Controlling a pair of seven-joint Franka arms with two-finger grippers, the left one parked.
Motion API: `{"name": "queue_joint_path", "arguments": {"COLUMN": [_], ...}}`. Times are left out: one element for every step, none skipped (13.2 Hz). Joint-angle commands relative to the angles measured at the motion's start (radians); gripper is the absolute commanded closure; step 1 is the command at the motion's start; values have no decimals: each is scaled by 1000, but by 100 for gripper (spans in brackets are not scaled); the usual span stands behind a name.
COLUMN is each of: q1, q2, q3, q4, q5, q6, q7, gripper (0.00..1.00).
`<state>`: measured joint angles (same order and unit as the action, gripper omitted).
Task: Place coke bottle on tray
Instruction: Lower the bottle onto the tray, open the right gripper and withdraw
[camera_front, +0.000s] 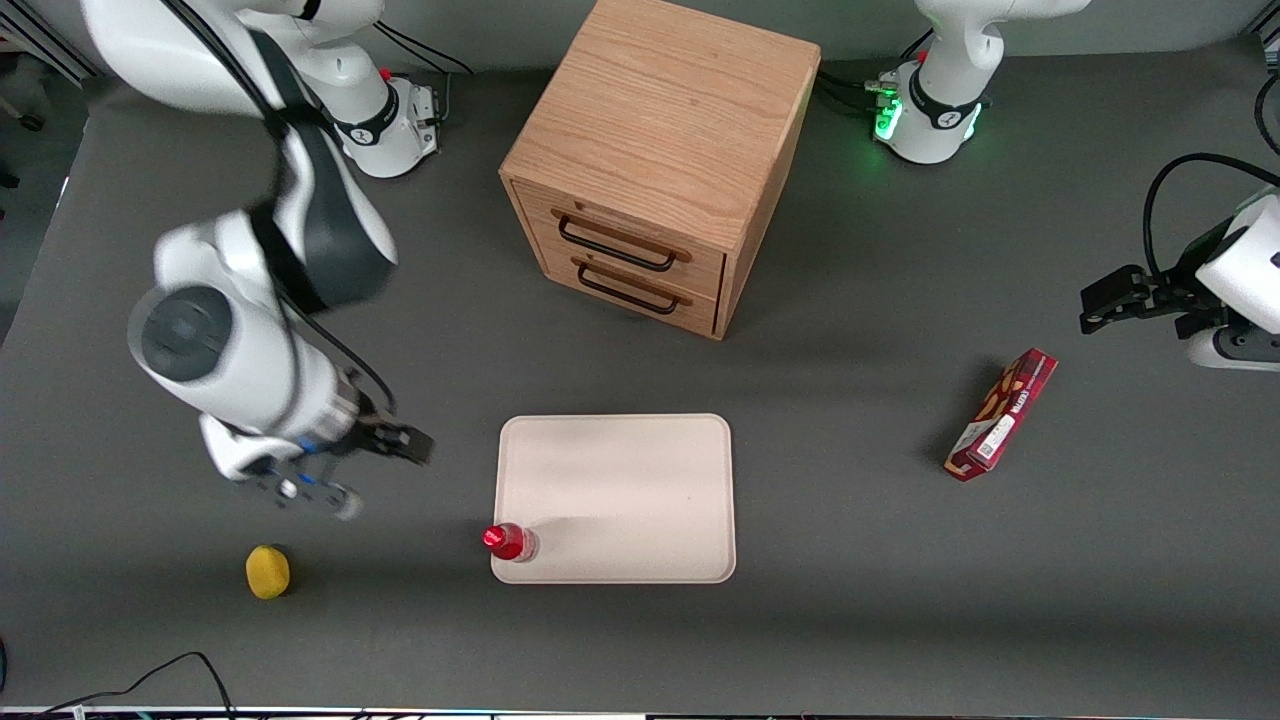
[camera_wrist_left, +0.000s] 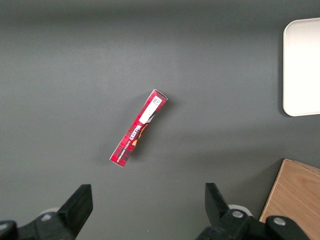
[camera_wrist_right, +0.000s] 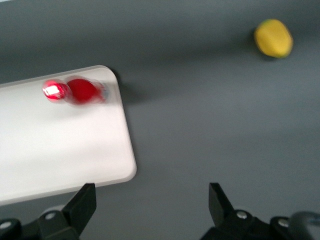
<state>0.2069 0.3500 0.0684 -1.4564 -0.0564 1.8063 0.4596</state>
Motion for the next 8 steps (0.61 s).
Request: {"name": "queue_joint_path", "arguments": {"q1": [-170, -229, -262, -270, -270, -268, -265, -265], "q2": [-367, -438, -475, -483, -483, -479, -470, -462], "q3": [47, 45, 47, 45, 48, 50, 51, 51], "q4": [-401, -439, -446, -432, -403, -375, -342, -325], "q5": [74, 110, 118, 118, 118, 115, 112, 109], "q6": [45, 24, -8, -36, -47, -64, -83, -105], "q7": [-259, -329, -350, -337, -322, -305, -302, -303], "gripper": [0, 0, 0, 0, 0, 0, 0, 0]}}
